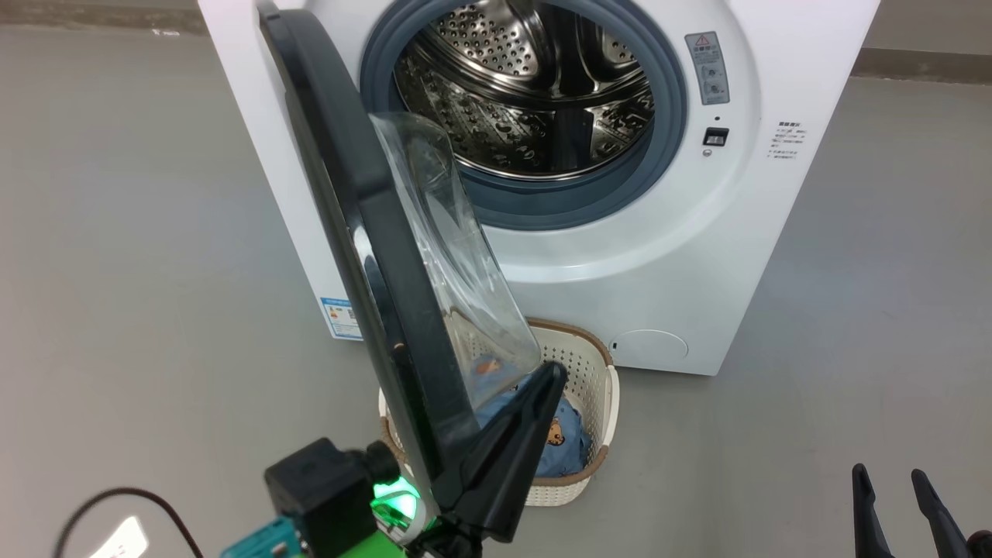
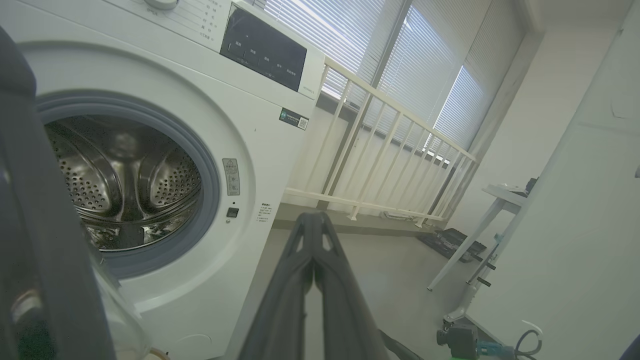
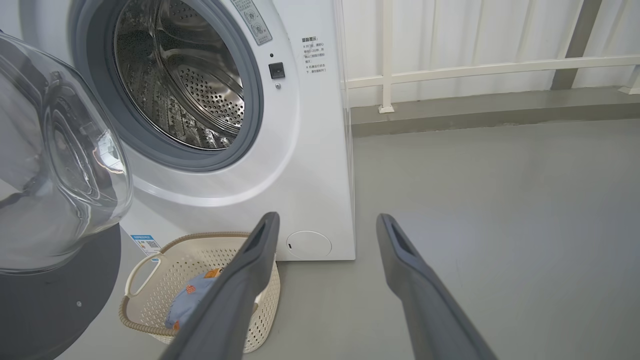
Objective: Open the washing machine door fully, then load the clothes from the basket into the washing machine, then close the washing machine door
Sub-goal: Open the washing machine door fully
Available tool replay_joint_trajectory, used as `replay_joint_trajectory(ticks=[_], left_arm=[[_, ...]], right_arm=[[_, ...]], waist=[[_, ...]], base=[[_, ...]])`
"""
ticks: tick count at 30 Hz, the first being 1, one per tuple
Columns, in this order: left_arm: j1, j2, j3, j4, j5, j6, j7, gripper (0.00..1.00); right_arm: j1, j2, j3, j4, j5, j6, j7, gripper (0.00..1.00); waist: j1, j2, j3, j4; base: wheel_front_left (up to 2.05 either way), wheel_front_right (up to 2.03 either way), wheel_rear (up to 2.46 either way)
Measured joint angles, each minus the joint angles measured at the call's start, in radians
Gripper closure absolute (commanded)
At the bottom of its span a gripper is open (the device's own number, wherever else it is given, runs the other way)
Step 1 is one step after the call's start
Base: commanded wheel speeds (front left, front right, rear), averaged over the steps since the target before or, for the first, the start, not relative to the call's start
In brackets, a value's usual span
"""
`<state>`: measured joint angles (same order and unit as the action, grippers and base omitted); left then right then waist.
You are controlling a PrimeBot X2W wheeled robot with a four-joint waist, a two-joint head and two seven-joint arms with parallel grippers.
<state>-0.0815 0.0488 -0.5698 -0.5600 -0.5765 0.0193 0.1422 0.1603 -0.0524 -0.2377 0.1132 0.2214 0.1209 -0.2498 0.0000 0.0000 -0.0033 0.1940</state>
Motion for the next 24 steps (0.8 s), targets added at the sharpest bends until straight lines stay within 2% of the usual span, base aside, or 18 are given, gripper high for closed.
replay_joint_trajectory(ticks=[4, 9, 14, 20, 24], left_arm=[[0.021, 0.001, -0.004, 0.07, -0.072, 0.013, 0.002, 1.0], [0.028, 0.002, -0.005, 0.149, -0.106, 0.013, 0.008, 1.0], [0.045, 0.008, -0.019, 0.211, -0.107, 0.013, 0.007, 1.0], [0.046, 0.015, -0.035, 0.221, -0.099, 0.014, 0.009, 1.0], [0.047, 0.022, -0.038, 0.221, -0.084, 0.03, 0.018, 1.0]], right_arm=[[-0.001, 0.0, 0.0, 0.005, 0.0, 0.0, 0.0, 0.0], [-0.004, 0.0, 0.002, 0.012, 0.002, 0.0, 0.0, 0.0], [-0.01, -0.001, 0.009, 0.023, 0.009, 0.0, 0.0, 0.0], [-0.019, -0.003, 0.008, 0.025, 0.009, 0.0, 0.0, 0.0], [-0.019, -0.004, 0.008, 0.027, 0.01, 0.0, 0.0, 0.0]], waist=[[0.0, 0.0, 0.007, 0.008], [0.0, 0.0, 0.018, 0.014], [0.0, 0.0, 0.03, 0.023], [0.0, 0.0, 0.041, 0.036], [0.0, 0.0, 0.048, 0.048]], base=[[0.0, 0.0, 0.0], [0.0, 0.0, 0.0], [0.0, 0.0, 0.0], [0.0, 0.0, 0.0], [0.0, 0.0, 0.0]])
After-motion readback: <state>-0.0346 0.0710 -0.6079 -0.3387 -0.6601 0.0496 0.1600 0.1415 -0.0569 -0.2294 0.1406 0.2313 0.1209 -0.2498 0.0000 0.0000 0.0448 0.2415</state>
